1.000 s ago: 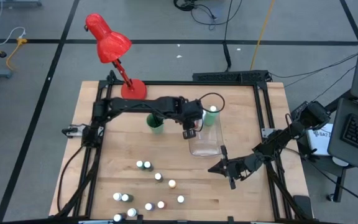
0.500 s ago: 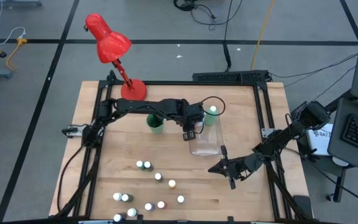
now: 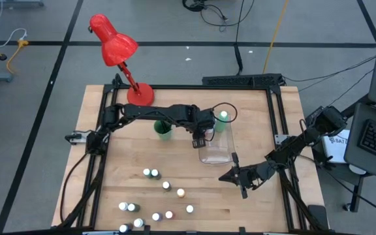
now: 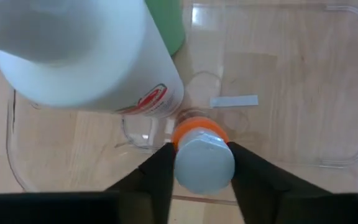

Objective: Pick & Place Paint Supplies
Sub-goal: Put the small orange paint bottle into the transparent bin, then put the small green paint bottle into the transparent bin

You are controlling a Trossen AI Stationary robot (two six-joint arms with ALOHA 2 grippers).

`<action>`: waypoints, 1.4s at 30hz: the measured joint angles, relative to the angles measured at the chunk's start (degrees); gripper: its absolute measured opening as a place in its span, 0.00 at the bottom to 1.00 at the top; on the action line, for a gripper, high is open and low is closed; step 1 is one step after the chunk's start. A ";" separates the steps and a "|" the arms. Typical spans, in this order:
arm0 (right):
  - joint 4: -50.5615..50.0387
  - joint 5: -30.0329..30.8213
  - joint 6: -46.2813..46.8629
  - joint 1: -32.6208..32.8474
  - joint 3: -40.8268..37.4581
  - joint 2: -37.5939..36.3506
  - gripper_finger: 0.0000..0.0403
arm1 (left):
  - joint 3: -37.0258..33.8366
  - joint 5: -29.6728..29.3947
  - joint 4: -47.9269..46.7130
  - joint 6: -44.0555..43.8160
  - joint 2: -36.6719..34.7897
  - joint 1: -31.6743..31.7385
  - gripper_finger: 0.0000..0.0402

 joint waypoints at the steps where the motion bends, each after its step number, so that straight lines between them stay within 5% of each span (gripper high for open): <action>1: 0.00 0.00 0.00 0.00 0.00 0.00 0.01 | 0.00 0.00 0.00 0.16 0.00 0.00 0.41; 6: -0.02 0.00 0.00 0.00 0.00 0.00 0.01 | 0.00 0.00 -0.15 1.41 -0.18 0.00 0.59; 12: -0.02 0.00 0.01 0.00 0.00 0.00 0.01 | 0.99 0.04 -4.20 1.54 -2.01 -0.32 0.68; 26: -0.11 0.00 -0.03 0.00 0.00 0.00 0.01 | 9.26 -0.22 -39.03 -4.63 -16.48 -9.47 0.61; 33: -0.41 0.00 1.73 0.00 0.00 0.00 0.01 | -0.43 0.11 -40.82 -7.59 -25.35 -17.88 0.55; 42: -0.86 0.00 1.73 0.00 0.00 0.00 0.01 | -18.96 2.64 -33.37 -17.46 -34.68 -27.02 0.58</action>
